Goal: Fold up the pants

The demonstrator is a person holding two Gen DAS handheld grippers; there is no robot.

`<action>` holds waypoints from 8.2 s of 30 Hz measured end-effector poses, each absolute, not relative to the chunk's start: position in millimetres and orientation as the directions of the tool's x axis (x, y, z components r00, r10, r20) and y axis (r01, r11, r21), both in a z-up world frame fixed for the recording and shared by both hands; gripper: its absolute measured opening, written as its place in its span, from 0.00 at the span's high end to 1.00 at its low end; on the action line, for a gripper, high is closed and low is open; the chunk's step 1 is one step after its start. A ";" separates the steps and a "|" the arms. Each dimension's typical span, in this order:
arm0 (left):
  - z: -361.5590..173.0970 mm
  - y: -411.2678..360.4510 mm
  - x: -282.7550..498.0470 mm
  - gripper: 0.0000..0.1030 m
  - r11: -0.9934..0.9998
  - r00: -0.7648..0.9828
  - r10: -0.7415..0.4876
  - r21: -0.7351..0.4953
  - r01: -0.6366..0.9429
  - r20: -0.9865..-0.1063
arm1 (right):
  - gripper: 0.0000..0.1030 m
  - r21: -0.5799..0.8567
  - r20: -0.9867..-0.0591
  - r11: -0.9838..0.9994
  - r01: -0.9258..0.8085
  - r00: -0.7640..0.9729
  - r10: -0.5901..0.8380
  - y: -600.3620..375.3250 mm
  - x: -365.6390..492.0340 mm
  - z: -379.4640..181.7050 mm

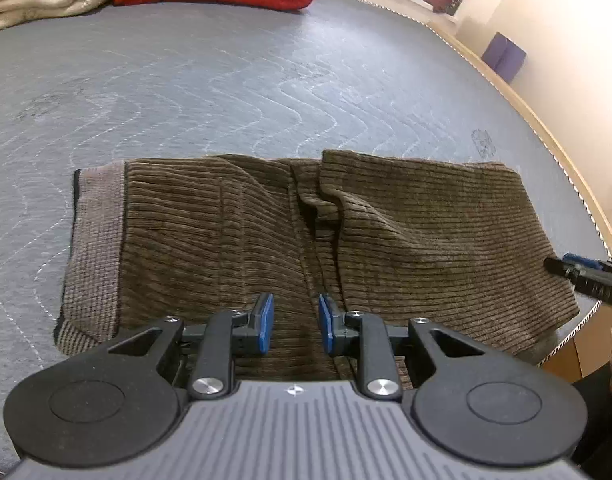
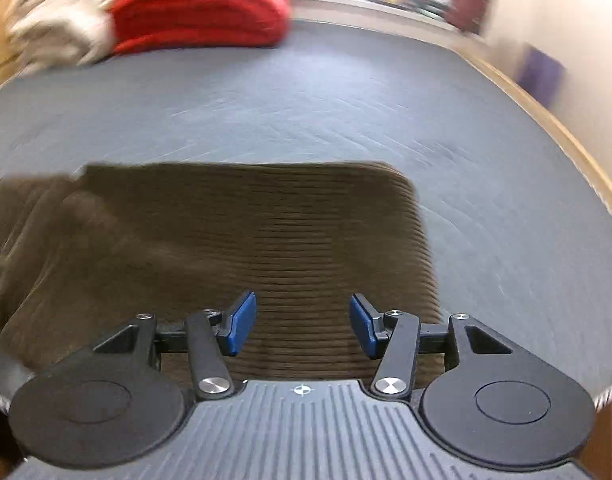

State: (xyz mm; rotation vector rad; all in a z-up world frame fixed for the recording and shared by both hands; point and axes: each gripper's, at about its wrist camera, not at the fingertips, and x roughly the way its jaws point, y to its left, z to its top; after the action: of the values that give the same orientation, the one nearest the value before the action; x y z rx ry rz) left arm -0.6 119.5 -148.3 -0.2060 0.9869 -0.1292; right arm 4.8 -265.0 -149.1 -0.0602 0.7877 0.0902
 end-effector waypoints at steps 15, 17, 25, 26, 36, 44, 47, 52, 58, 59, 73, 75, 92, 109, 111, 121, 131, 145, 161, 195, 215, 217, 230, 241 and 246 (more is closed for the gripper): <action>-163.8 82.5 8.9 0.62 0.982 0.504 -0.191 -0.162 0.102 -0.843 | 0.28 0.168 -0.808 0.967 0.191 0.589 0.023 -360.0 4.1 -190.3; -164.1 82.2 9.1 0.62 0.982 0.501 -0.190 -0.158 0.106 -0.844 | 0.27 0.163 -0.807 0.969 0.188 0.590 0.022 -362.0 5.6 -188.9; -165.4 80.7 9.6 0.56 0.982 0.497 -0.186 -0.150 0.112 -0.848 | 0.23 0.327 -0.834 0.916 0.233 0.526 0.164 -374.7 23.3 -210.4; -165.2 81.0 9.2 0.56 0.982 0.498 -0.188 -0.152 0.113 -0.847 | 0.23 0.337 -0.832 0.911 0.238 0.527 0.171 -375.1 24.3 -212.9; -158.7 87.1 5.7 0.55 0.981 0.515 -0.193 -0.163 0.103 -0.835 | 0.74 0.301 -0.773 0.945 0.128 0.613 0.163 -350.5 22.3 -193.7; -139.5 97.3 -0.4 0.55 0.973 0.611 -0.220 -0.215 0.083 -0.761 | 0.77 0.120 -0.545 0.952 -0.282 0.783 0.300 -265.0 -13.8 -116.7; -123.9 108.5 -6.9 0.55 0.947 0.679 -0.285 -0.308 0.090 -0.676 | 0.77 0.013 -0.488 0.897 -0.441 0.780 0.391 -221.6 -31.2 -103.1; -102.3 126.4 -17.5 0.28 0.856 0.745 -0.426 -0.495 0.149 -0.513 | 0.77 -0.104 -0.474 0.775 -0.623 0.716 0.512 -156.6 -52.7 -96.3; -99.1 133.2 -14.4 0.16 0.780 0.735 -0.504 -0.604 0.161 -0.454 | 0.77 -0.174 -0.527 0.667 -0.725 0.640 0.558 -106.5 -65.3 -104.5; -104.6 133.3 -9.7 0.16 0.773 0.720 -0.506 -0.620 0.135 -0.475 | 0.77 -0.185 -0.529 0.652 -0.735 0.634 0.564 -101.9 -71.9 -101.0; -122.1 114.5 25.4 0.80 0.882 0.653 -0.409 -0.458 0.106 -0.637 | 0.76 -0.174 -0.563 0.631 -0.756 0.602 0.566 -87.1 -76.4 -99.4; -121.5 114.2 24.0 0.81 0.895 0.660 -0.392 -0.430 0.114 -0.641 | 0.75 -0.171 -0.565 0.633 -0.755 0.601 0.564 -84.4 -79.2 -100.5; -125.9 272.4 0.2 0.67 0.829 0.664 0.089 -0.314 -0.462 -0.742 | 0.48 0.246 -0.589 0.764 -0.597 0.534 0.606 -100.4 -10.1 -92.3; -158.1 256.3 -1.5 0.19 0.868 0.537 -0.001 -0.267 -0.418 -0.844 | 0.48 0.321 -0.726 0.865 -0.385 0.486 0.486 -76.3 39.6 -111.4; -152.6 255.7 -5.7 0.19 0.877 0.559 -0.004 -0.271 -0.396 -0.829 | 0.46 0.311 -0.657 0.869 -0.385 0.573 0.490 -75.9 45.3 -95.7; -127.9 226.1 -9.9 0.19 0.947 0.640 0.055 -0.163 -0.277 -0.766 | 0.54 -0.056 -0.748 0.951 -0.304 0.644 0.162 -19.8 125.6 -140.6; -107.1 197.4 -12.3 0.47 0.977 0.743 0.001 -0.157 -0.143 -0.669 | 0.53 0.056 -0.708 0.978 -0.203 0.683 0.182 -51.2 121.8 -117.8; -123.7 169.2 -8.8 0.92 0.976 0.597 -0.041 -0.161 -0.150 -0.801 | 0.52 0.144 -0.755 0.920 -0.365 0.560 0.341 -90.0 19.7 -152.1; -61.1 230.2 28.4 0.15 0.940 0.663 -0.173 -0.323 -0.109 -0.728 | 0.26 0.310 -0.647 0.869 -0.386 0.583 0.491 -121.3 48.4 -90.9; -206.0 258.7 137.1 0.06 0.798 0.338 -0.372 -0.484 -0.358 -0.864 | 0.27 0.521 -0.757 0.806 -0.282 0.284 0.589 -84.1 119.3 -179.9; -107.4 200.6 173.4 0.27 0.822 0.672 -0.357 -0.560 -0.104 -0.649 | 0.51 0.426 -0.440 0.784 -0.452 0.654 0.616 -167.0 131.6 -82.1; -103.9 185.8 175.2 0.15 0.913 0.683 -0.156 -0.369 -0.176 -0.714 | 0.37 0.374 -0.494 0.851 -0.369 0.697 0.520 -176.8 143.8 -88.7; -168.1 89.1 173.9 0.30 0.975 0.427 0.065 0.149 0.165 -0.902 | 0.32 0.119 -0.806 0.968 -0.220 0.549 0.224 -159.8 150.6 -158.8; -151.9 66.5 121.0 0.21 0.918 0.460 0.157 0.301 0.258 -0.874 | 0.31 0.094 -0.763 0.973 -0.213 0.612 0.207 -195.2 111.1 -131.8; -59.1 86.6 77.9 0.10 0.997 0.683 0.042 0.074 0.018 -0.729 | 0.22 0.027 -0.658 0.980 -0.199 0.735 0.168 -213.6 67.3 -84.0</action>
State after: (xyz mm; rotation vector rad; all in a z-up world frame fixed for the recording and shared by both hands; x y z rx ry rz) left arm 77.9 86.6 -59.1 0.0775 0.8186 0.0139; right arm 67.3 -213.6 -84.0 -0.0465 0.7180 0.2018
